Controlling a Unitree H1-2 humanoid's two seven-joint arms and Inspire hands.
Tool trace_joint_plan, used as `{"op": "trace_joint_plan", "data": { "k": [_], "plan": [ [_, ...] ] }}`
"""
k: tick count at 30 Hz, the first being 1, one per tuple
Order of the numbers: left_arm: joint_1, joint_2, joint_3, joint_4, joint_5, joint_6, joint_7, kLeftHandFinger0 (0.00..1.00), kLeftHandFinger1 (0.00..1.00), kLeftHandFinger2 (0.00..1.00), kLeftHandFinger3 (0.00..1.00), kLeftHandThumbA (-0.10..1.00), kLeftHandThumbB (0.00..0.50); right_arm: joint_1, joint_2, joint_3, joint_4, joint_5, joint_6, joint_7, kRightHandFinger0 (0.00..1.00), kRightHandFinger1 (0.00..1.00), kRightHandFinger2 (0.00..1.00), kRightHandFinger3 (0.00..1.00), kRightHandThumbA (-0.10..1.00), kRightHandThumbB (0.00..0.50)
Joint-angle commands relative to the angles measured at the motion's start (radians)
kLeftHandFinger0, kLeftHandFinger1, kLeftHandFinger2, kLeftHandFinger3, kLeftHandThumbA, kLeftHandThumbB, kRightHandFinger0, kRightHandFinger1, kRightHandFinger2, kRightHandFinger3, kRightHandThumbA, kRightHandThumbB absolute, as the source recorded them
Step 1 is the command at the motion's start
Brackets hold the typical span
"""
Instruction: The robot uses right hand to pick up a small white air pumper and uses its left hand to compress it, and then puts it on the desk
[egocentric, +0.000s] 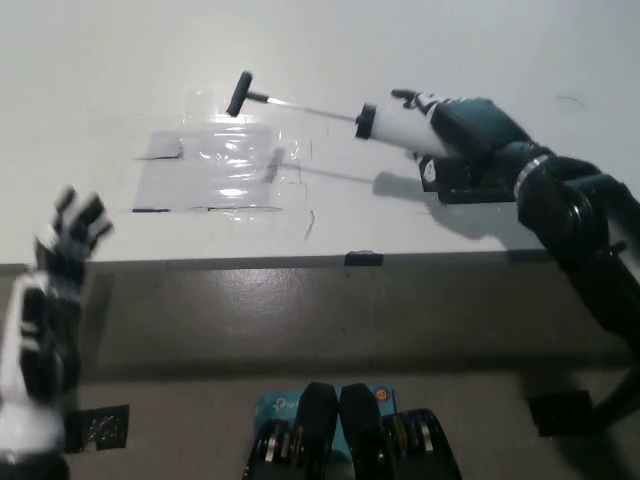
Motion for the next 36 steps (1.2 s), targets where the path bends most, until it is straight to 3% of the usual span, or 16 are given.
{"op": "trace_joint_plan", "data": {
  "k": [1, 6, 10, 15, 18, 20, 23, 24, 31, 36],
  "plan": [
    [-0.104, 0.045, 0.04, 0.048, -0.028, 0.039, 0.025, 1.0, 1.0, 1.0, 1.0, 1.0, 0.19, -0.001, -0.031, -0.011, -0.143, 0.011, 0.028, 0.087, 0.06, 0.6, 0.89, 0.99, -0.1, 0.127],
    [-0.222, 0.044, 0.063, 0.132, -0.066, 0.094, 0.031, 1.0, 1.0, 1.0, 1.0, 1.0, 0.201, 0.028, -0.037, -0.02, -0.243, 0.007, 0.062, 0.134, 0.07, 0.61, 0.9, 1.0, -0.1, 0.119],
    [-0.315, 0.045, 0.062, 0.205, -0.047, 0.124, 0.034, 1.0, 1.0, 1.0, 1.0, 1.0, 0.237, 0.042, -0.046, -0.03, -0.296, 0.015, 0.066, 0.161, 0.07, 0.59, 0.87, 0.99, -0.1, 0.115],
    [-0.386, 0.05, 0.035, 0.3, -0.011, 0.115, 0.02, 1.0, 1.0, 1.0, 1.0, 1.0, 0.211, 0.057, -0.05, -0.033, -0.364, 0.007, 0.091, 0.195, 0.07, 0.58, 0.86, 0.97, -0.1, 0.115],
    [-0.415, 0.052, 0.006, 0.331, 0.004, 0.156, 0.012, 1.0, 1.0, 1.0, 1.0, 1.0, 0.284, 0.059, -0.05, -0.028, -0.384, 0.007, 0.098, 0.213, 0.07, 0.58, 0.86, 0.95, -0.1, 0.117],
    [-0.434, 0.049, -0.002, 0.363, 0.007, 0.132, 0.015, 1.0, 1.0, 1.0, 1.0, 1.0, 0.263, 0.06, -0.049, -0.027, -0.387, 0.006, 0.097, 0.22, 0.1, 0.6, 0.88, 0.98, -0.1, 0.121],
    [-0.473, 0.033, -0.025, 0.431, 0.032, 0.081, 0.027, 1.0, 1.0, 1.0, 1.0, 1.0, 0.279, 0.064, -0.044, -0.023, -0.397, -0.001, 0.103, 0.23, 0.11, 0.61, 0.9, 1.0, -0.1, 0.117],
    [-0.483, 0.022, -0.028, 0.439, 0.022, 0.094, 0.028, 1.0, 1.0, 1.0, 1.0, 1.0, 0.293, 0.064, -0.041, -0.023, -0.394, -0.002, 0.1, 0.228, 0.12, 0.62, 0.91, 1.0, -0.1, 0.122],
    [-0.487, -0.004, -0.073, 0.427, 0.054, 0.113, 0.032, 1.0, 1.0, 1.0, 1.0, 1.0, 0.271, 0.058, -0.031, -0.022, -0.378, -0.007, 0.087, 0.222, 0.12, 0.61, 0.9, 1.0, -0.1, 0.124],
    [-0.481, -0.024, -0.097, 0.41, 0.08, 0.125, 0.037, 1.0, 1.0, 1.0, 1.0, 1.0, 0.252, 0.05, -0.022, -0.021, -0.355, -0.003, 0.068, 0.211, 0.08, 0.57, 0.86, 0.9, -0.1, 0.139]
  ]
}}
